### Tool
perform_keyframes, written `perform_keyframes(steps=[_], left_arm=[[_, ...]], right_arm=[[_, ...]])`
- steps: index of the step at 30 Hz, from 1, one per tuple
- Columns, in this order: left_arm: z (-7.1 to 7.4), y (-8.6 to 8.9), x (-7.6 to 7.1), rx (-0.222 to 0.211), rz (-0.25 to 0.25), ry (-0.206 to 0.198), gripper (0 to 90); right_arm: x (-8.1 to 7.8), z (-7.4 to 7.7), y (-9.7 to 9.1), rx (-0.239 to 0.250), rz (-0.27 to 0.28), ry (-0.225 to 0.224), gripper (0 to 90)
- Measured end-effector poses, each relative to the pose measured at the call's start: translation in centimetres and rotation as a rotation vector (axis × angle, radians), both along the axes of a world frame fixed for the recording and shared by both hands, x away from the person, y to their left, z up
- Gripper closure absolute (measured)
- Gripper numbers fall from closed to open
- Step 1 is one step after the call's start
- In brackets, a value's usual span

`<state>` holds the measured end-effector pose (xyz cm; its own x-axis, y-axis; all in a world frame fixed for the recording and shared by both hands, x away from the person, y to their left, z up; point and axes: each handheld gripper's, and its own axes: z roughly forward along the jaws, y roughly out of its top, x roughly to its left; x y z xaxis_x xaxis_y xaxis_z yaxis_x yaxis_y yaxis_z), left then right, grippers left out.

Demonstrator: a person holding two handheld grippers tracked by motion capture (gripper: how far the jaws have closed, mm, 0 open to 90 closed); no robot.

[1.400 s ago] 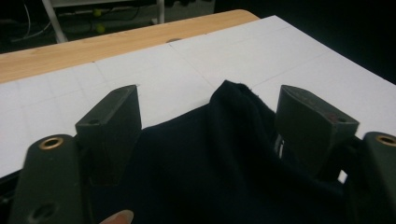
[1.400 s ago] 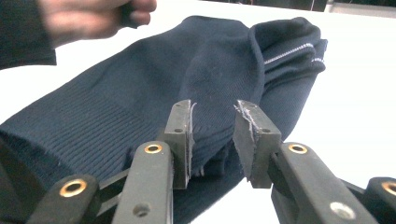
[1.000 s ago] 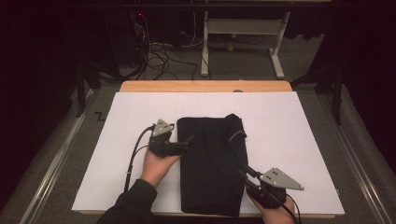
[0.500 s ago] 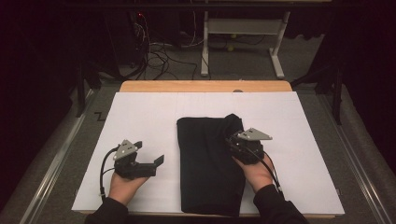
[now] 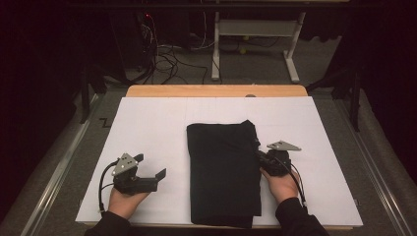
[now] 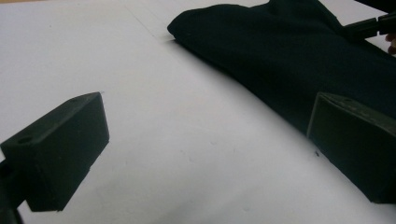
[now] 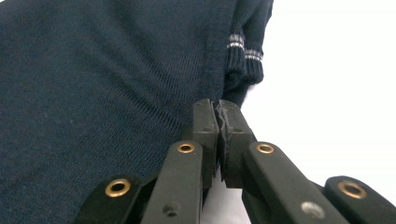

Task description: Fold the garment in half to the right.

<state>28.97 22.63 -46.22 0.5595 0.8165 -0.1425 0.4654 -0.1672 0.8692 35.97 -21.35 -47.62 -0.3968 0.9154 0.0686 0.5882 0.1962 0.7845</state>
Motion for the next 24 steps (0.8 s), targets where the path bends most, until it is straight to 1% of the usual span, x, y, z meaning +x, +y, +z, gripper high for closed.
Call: perform_keyframes(steps=[1,2,4,7,10,13,14,15,17,19,22,23,24], left_arm=[[0.0,0.0,0.0,-0.002,0.001,0.000,0.0],[-0.1,0.1,0.1,-0.002,0.002,0.002,0.0],[-0.3,0.2,0.2,0.000,0.004,0.007,0.0],[-0.6,0.4,0.5,0.012,0.008,0.013,0.0],[-0.7,0.7,0.6,0.009,0.014,0.021,0.0],[-0.8,0.8,0.7,0.008,0.018,0.025,0.0],[-0.8,0.9,0.7,0.006,0.016,0.032,0.0],[-0.8,0.9,0.8,0.006,0.015,0.036,0.0],[-0.9,0.9,0.9,0.011,0.015,0.038,0.0],[-0.9,0.9,0.8,0.013,0.015,0.038,0.0],[-0.9,0.9,0.8,0.016,0.004,0.037,0.0],[-0.9,0.9,0.8,0.016,-0.001,0.035,0.0],[-0.9,0.9,0.7,0.014,-0.003,0.032,0.0]], right_arm=[[-0.1,0.1,0.0,-0.006,0.001,-0.005,87.1],[-0.2,0.1,0.1,-0.023,0.006,-0.011,85.9],[-0.5,0.1,0.0,-0.048,0.005,-0.016,79.7],[-1.1,0.2,-0.8,-0.043,0.004,-0.024,71.9],[-2.1,0.5,-2.1,-0.039,0.015,-0.052,61.0],[-3.1,0.7,-3.5,-0.014,0.021,-0.076,54.5],[-3.4,0.8,-4.0,-0.009,0.020,-0.083,52.4],[-3.9,0.9,-4.6,0.003,0.022,-0.100,50.0],[-4.5,0.9,-5.4,0.011,0.027,-0.130,44.7],[-5.2,0.9,-6.3,0.017,0.030,-0.151,39.2],[-6.2,1.0,-7.6,0.042,0.027,-0.186,28.5],[-6.6,1.0,-8.0,0.058,0.020,-0.197,24.1],[-6.9,1.1,-8.2,0.065,0.018,-0.203,20.8]])
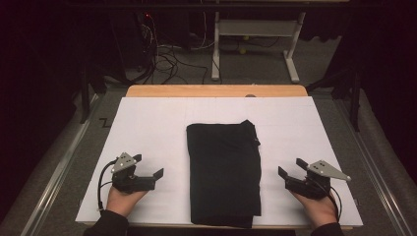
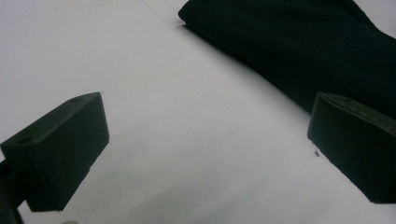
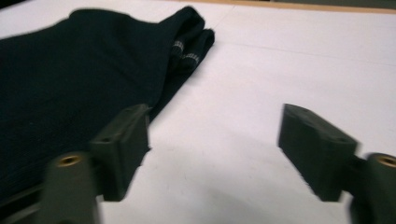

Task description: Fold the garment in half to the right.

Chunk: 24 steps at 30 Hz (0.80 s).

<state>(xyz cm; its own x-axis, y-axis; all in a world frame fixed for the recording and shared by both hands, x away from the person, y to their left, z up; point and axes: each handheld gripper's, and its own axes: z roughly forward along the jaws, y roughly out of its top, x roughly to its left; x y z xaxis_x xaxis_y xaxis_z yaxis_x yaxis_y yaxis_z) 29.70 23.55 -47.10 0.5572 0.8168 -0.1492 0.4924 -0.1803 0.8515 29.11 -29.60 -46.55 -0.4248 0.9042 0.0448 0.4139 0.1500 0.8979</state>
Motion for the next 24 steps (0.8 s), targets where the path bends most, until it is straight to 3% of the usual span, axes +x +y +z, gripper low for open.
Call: perform_keyframes(steps=[8,15,24], left_arm=[[0.3,0.3,-0.7,-0.022,-0.021,-0.031,0.0],[0.5,0.9,-1.2,-0.039,-0.016,-0.046,0.0],[0.5,1.1,-1.3,-0.048,-0.020,-0.058,0.0]], right_arm=[[-2.3,0.5,-0.4,0.032,0.050,-0.064,0.4],[-3.1,1.1,-0.2,0.062,0.040,-0.117,0.3],[-3.1,1.1,-0.1,0.069,0.043,-0.126,0.3]])
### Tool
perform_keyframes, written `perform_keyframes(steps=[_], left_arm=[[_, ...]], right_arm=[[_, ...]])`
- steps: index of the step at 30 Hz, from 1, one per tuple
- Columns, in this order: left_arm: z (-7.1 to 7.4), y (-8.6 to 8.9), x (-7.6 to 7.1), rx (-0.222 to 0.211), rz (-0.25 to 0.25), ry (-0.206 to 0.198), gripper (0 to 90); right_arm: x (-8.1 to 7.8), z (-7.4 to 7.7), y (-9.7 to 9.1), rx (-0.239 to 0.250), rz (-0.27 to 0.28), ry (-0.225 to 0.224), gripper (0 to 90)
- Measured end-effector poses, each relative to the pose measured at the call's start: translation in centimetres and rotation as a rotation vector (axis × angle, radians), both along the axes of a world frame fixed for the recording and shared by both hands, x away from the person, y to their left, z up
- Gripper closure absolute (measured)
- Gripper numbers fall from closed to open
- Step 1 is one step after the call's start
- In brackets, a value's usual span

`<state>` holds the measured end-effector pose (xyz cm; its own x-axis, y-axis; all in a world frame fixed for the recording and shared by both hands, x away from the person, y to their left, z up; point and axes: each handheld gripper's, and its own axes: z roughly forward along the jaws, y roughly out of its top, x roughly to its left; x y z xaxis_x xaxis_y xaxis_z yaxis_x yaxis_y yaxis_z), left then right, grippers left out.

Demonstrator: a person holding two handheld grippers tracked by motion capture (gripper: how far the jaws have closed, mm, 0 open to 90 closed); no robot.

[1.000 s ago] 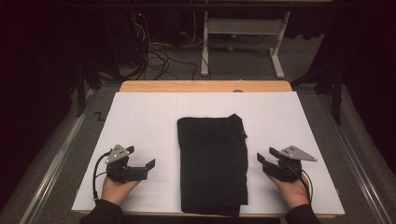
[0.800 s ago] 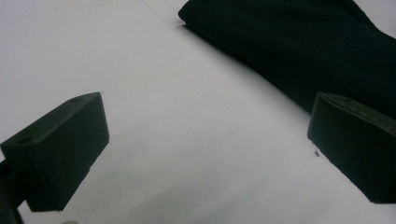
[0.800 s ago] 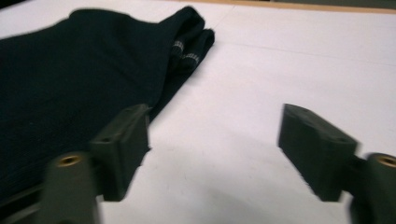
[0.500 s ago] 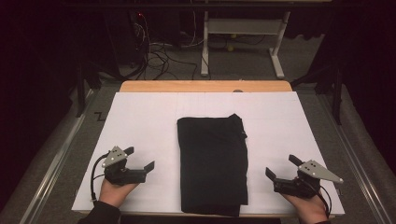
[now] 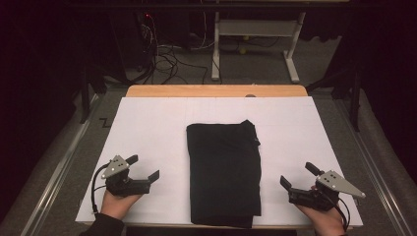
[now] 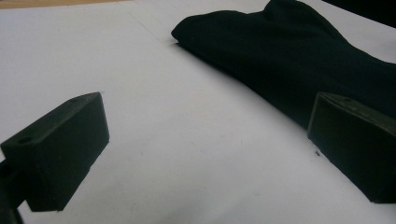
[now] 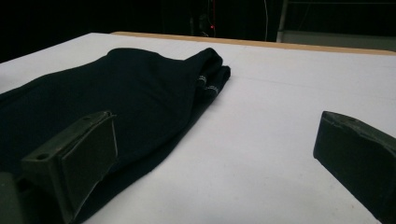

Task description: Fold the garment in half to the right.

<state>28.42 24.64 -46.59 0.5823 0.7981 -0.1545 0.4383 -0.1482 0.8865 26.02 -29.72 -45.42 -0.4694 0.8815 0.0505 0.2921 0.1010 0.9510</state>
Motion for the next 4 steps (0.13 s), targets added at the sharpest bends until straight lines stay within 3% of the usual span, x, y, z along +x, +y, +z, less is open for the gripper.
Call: perform_keyframes(steps=[4], left_arm=[[0.17,0.03,-0.06,0.010,0.003,-0.007,0.0]], right_arm=[[0.05,-0.03,-0.08,0.000,-0.006,0.001,0.3]])
